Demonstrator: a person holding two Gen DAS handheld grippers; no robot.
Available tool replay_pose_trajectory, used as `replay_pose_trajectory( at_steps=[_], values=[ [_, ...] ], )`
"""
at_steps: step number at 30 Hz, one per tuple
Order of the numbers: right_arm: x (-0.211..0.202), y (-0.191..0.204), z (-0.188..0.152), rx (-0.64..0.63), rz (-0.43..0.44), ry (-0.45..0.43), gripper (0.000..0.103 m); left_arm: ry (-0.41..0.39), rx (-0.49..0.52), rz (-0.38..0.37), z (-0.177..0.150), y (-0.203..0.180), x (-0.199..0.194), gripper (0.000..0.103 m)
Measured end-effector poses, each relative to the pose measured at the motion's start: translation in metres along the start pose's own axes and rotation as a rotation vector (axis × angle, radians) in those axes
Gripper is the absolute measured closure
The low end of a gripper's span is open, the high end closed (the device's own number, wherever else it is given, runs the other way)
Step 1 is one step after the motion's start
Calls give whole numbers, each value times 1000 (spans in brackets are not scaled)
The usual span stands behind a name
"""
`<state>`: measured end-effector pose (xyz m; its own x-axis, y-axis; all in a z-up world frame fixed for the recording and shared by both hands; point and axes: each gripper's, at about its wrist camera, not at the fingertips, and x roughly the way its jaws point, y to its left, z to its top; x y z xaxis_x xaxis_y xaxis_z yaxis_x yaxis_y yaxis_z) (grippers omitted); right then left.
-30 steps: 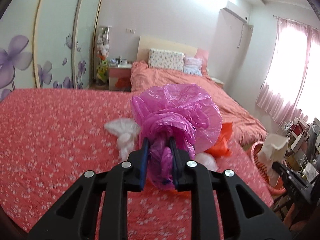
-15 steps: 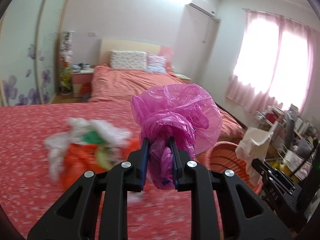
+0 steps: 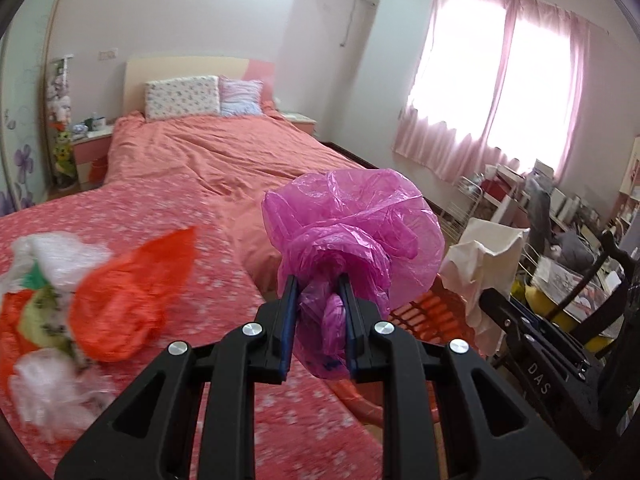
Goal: Collect trash
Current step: 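Carry both items to the orange basket and open both tools to drop them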
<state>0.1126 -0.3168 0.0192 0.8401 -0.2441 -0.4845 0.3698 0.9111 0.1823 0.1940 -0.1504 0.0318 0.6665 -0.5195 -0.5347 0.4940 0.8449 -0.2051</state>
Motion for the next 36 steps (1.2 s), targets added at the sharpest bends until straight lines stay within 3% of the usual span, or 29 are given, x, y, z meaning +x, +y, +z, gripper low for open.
replay_pose_trajectory(
  at_steps=[17,25,28,36],
  values=[
    [22,-33,-3,59,-40,10,89,83,5,-43,-6,-26,42,81],
    [33,-39,-6,79,-38,26,83,130,-14,-22,-13,-23,56,63],
    [35,-34,-9,69,-44,36,76,133,-18,-7,-16,-19,56,56],
    [27,-19,-11,16,-61,27,64,132,-32,45,-18,-2,44,53]
  ],
)
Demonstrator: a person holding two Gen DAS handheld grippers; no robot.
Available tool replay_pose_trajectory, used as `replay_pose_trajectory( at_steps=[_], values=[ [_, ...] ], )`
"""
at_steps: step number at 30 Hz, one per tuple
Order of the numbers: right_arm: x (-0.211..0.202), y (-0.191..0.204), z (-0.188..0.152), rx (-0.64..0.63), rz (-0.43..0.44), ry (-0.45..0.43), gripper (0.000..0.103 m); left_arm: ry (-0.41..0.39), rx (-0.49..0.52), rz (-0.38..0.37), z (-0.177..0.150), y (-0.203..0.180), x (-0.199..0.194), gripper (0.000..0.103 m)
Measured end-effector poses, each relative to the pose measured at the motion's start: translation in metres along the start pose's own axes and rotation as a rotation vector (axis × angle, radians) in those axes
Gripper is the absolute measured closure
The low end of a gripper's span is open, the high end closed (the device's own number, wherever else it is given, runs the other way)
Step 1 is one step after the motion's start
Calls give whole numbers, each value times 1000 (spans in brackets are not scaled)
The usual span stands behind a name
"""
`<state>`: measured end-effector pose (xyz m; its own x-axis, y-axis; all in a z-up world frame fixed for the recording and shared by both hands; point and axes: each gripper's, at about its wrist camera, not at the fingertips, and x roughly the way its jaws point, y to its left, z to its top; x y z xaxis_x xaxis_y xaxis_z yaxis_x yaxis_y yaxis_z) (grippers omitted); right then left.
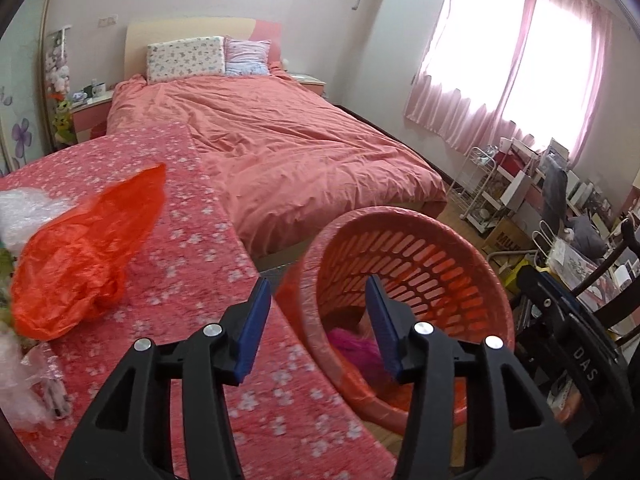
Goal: Collect trash
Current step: 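Carry both items to the orange basket and open both tools to drop them, then grasp the orange-red bag with the right tool while the left tool grasps the clear bag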
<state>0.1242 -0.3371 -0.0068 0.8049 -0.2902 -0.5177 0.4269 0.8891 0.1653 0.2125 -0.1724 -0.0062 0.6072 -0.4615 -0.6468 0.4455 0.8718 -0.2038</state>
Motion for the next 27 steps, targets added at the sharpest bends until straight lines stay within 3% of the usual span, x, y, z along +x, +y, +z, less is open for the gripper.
replay_pose_trajectory(
  at_steps=[7,13,18,27],
  values=[
    [-10,18,1,-33,30,3,64,-33,-1,52,-2,23,-31,53],
    [-22,59,-4,-84,89,9,64,-82,-44,112,2,58,-70,53],
    [-29,109,-11,-143,164,29,64,-133,-104,186,3,106,-108,53],
    [-15,206,-29,-223,296,107,64,-175,-269,405,-15,227,-158,48]
  ],
)
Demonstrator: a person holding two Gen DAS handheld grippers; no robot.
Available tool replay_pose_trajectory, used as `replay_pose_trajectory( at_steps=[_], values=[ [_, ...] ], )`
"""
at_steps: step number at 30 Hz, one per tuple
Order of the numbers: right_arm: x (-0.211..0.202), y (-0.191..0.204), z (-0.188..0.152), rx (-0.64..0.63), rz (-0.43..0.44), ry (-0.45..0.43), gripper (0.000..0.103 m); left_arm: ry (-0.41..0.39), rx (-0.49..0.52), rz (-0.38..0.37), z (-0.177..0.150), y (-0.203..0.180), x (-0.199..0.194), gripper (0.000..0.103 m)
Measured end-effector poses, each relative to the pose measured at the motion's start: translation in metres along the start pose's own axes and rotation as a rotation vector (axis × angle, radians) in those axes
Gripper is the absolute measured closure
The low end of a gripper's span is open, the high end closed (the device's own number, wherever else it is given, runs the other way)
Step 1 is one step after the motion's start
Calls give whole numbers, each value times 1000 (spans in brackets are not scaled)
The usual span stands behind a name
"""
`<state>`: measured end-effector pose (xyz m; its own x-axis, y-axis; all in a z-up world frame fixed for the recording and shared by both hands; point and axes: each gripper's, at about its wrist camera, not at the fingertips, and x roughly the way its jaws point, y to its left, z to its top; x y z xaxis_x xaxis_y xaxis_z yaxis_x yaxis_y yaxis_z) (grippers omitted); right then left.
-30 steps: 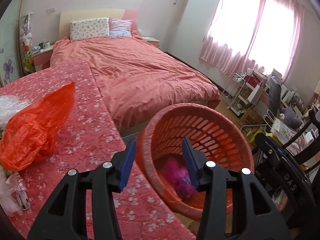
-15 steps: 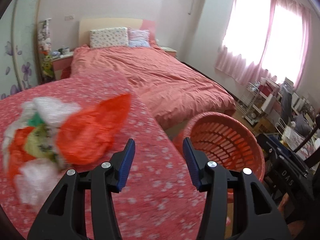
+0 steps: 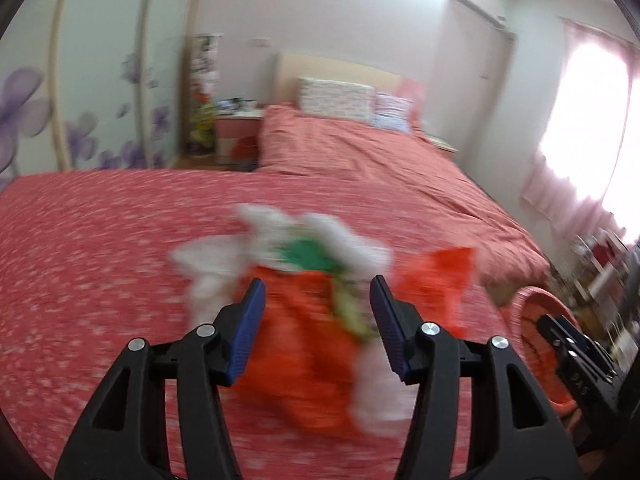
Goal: Collect trash
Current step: 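Grasp the orange-red bag with the right tool while the left tool grasps the clear bag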
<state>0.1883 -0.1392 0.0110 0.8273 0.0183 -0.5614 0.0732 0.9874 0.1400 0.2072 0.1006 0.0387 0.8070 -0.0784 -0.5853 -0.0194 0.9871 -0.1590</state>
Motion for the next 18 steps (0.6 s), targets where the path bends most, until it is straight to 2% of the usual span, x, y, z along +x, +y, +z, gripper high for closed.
replay_pose_trajectory(
  at_steps=[3,6,9,13,16,18],
  values=[
    [16,22,4,-8,35,27,64,15,-28,68,-1,37,12,44],
    [38,45,9,-13,64,49,56,47,-61,115,-6,67,25,41],
    [58,61,15,-27,71,74,55,86,-98,125,-14,92,39,41],
    [86,70,15,-45,63,128,55,96,-75,150,-19,102,48,35],
    [102,73,7,-74,45,178,55,100,-49,149,-21,103,52,35],
    [107,71,1,-78,43,200,60,106,-38,137,-22,103,55,35]
  ],
)
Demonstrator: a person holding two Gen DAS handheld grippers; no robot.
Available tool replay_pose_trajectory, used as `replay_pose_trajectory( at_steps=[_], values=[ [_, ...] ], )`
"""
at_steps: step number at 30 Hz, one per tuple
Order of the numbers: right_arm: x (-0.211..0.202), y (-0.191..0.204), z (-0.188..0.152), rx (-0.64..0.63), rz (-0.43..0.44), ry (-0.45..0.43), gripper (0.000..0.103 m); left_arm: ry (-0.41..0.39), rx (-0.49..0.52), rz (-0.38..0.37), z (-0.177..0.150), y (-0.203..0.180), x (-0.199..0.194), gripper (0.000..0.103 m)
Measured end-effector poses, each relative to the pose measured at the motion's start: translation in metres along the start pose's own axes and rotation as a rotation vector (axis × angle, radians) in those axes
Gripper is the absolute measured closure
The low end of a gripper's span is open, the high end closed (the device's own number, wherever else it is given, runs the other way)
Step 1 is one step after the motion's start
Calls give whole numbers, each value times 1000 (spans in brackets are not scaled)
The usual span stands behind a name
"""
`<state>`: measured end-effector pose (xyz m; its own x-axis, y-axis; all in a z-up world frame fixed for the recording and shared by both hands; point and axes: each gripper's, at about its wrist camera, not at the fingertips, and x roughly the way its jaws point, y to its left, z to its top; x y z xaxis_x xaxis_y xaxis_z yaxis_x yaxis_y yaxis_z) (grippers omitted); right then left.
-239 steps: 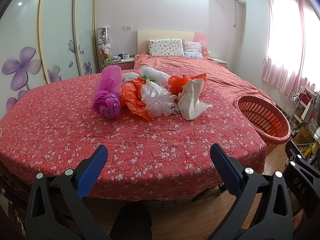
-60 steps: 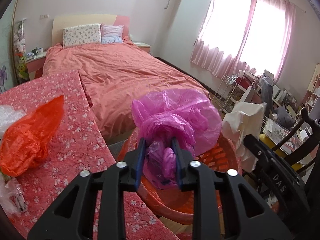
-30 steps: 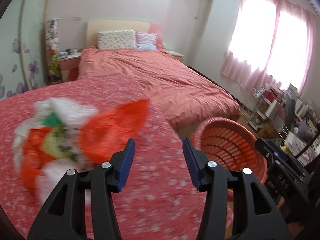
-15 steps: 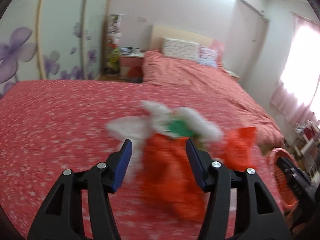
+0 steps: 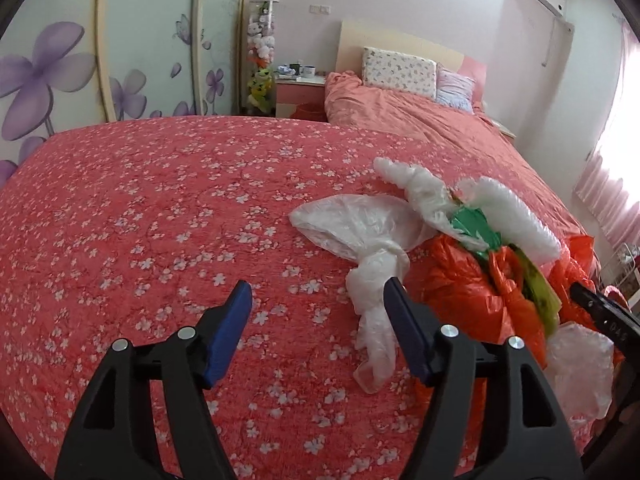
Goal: Collect trash
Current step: 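Grasp the orange-red bag with the right tool while the left tool grasps the clear bag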
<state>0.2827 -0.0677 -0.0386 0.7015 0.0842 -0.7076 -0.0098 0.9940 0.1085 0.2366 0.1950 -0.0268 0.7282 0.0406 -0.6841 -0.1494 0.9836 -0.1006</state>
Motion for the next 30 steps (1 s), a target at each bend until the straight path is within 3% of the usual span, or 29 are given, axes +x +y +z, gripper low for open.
replay_pose_trajectory(
  at_steps=[2,4,7,17,21,26,30],
  values=[
    [0,-4,-5,-6,-10,1,77,5,4,-16,0,-1,1,35],
    [-3,-8,-9,-10,-8,-6,86,15,2,-48,2,-2,6,35],
    [-11,-14,-12,-3,-9,-27,94,24,9,-58,2,-6,9,35],
    [-30,-33,-18,40,-17,-65,95,46,30,-35,6,-27,16,35],
    [-32,-35,-19,46,-17,-64,95,61,52,-17,6,-34,24,41],
    [-35,-40,-20,51,-17,-70,95,102,57,-15,4,-38,35,65],
    [-40,-46,-20,56,-18,-77,95,98,47,-33,2,-36,33,75]
  ],
)
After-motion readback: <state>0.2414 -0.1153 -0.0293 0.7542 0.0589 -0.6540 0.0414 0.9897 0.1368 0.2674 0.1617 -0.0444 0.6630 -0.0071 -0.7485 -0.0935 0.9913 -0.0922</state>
